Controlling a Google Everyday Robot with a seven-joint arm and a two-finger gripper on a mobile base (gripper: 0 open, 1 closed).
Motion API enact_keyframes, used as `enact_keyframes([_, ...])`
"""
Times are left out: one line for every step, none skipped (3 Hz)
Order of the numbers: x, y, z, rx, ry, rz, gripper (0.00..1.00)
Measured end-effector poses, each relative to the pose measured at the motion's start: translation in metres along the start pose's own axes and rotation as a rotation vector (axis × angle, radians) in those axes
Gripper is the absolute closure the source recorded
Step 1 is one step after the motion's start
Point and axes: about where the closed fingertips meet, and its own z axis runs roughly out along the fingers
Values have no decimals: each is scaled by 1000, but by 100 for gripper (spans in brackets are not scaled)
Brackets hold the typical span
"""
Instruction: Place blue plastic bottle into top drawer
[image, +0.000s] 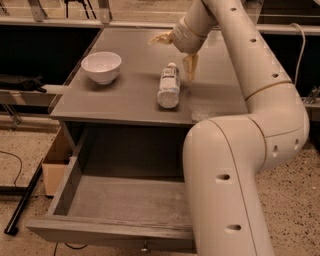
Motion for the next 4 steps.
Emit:
enact_keyframes([11, 2, -12, 13, 45, 30, 0])
enact_keyframes([18, 6, -50, -4, 146, 44, 0])
enact_keyframes([11, 9, -64, -143, 228, -55, 0])
enact_keyframes([4, 12, -52, -305, 243, -217, 0])
